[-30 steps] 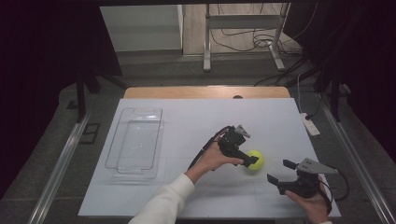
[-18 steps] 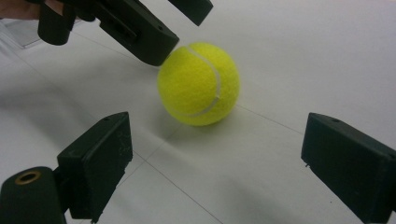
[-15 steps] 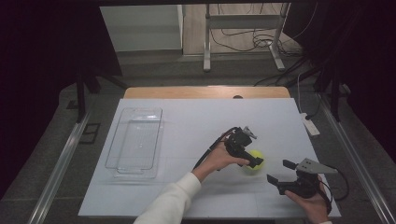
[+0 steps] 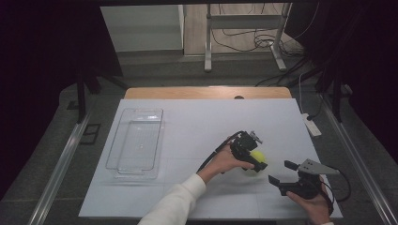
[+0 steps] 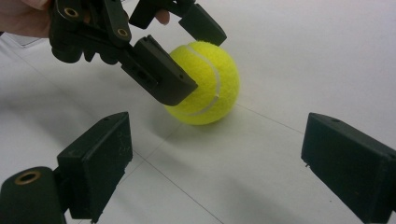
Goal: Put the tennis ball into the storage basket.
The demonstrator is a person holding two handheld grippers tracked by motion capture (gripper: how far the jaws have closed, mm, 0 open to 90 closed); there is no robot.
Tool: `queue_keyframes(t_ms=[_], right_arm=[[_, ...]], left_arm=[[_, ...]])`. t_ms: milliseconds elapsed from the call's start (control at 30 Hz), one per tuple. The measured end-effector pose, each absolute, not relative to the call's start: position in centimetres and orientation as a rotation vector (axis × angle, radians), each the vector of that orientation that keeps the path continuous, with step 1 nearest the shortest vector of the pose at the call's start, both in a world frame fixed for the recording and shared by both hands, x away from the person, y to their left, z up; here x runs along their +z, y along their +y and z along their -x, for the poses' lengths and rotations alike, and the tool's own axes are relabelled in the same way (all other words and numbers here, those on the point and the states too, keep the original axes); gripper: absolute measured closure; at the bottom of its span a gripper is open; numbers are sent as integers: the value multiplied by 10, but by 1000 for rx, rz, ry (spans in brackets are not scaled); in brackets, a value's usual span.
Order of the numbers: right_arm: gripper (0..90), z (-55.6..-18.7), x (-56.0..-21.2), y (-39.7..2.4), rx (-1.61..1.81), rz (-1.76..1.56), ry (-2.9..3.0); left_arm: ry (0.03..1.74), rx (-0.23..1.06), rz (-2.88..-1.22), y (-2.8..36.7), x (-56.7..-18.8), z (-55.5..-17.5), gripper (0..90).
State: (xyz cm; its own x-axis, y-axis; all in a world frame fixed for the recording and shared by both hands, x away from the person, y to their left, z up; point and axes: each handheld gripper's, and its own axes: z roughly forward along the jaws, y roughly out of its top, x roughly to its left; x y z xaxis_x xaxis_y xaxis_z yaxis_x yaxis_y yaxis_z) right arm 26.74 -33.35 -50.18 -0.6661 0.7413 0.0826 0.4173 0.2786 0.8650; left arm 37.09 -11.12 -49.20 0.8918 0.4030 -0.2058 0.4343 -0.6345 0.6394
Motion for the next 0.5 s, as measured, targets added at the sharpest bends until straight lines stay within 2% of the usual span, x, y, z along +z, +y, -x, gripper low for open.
queue_keyframes(t_ms=[200,367,500], right_arm=[[90,-267,-502,-333,1340,-1052,2217],[90,-267,-502,-334,1339,-1051,2216],[90,-267,-502,-334,1339,-1051,2216]], left_arm=[[613,-53,-2351,-112,-494,-371,114],[622,-51,-2359,-112,-495,-370,249],[602,-35,-2367,-112,-495,-369,263]])
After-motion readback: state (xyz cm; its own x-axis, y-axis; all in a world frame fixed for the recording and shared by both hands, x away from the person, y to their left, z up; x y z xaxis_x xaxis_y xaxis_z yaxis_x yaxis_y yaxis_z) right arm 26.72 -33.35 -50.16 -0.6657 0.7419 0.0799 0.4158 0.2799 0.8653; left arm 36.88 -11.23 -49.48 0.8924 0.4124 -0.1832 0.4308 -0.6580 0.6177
